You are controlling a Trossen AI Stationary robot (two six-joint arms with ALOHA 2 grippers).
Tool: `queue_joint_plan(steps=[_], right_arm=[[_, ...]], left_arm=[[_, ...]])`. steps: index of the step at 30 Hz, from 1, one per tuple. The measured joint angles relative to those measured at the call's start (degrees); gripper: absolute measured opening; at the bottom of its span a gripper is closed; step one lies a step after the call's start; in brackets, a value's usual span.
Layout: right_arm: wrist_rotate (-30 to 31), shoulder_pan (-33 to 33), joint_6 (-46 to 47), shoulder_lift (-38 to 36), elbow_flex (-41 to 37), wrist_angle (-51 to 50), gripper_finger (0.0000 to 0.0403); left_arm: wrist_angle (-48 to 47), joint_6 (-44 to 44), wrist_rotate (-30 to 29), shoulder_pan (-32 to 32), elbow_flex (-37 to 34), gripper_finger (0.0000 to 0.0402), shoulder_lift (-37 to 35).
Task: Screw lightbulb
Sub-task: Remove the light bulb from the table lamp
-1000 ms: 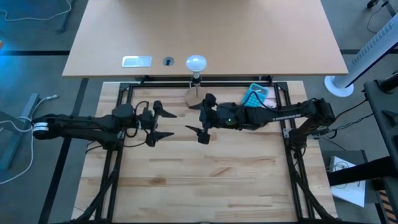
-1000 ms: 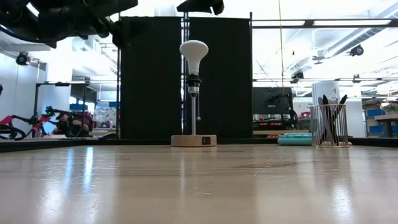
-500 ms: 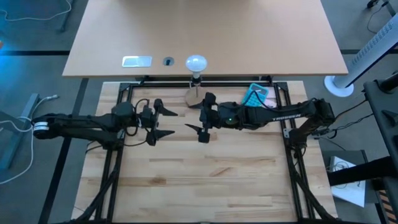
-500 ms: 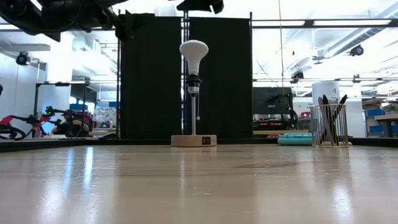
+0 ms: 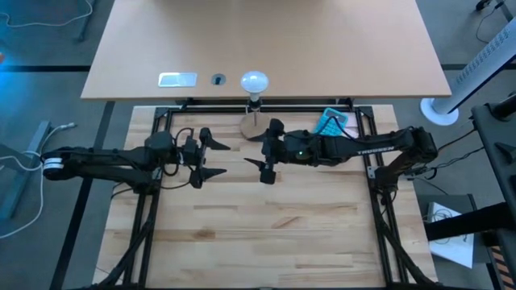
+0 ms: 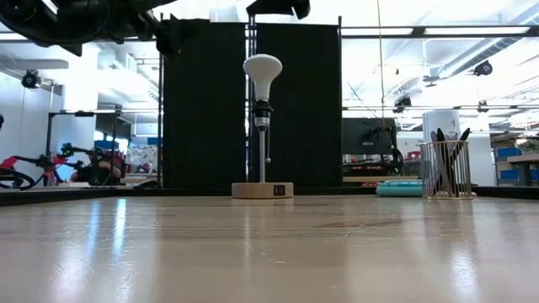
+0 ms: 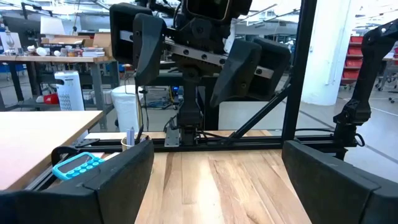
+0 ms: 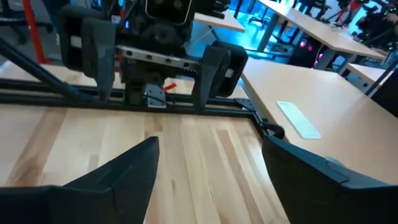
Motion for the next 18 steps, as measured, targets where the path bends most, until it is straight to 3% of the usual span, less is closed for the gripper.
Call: queue_joint_plan(steps=[18], right_arm=[[0.0,0.0,0.6,-1.6,0.0,2.5,0.0266]], left_arm=[[0.2,0.4,0.0,0.0,0.0,0.0346,0.0]])
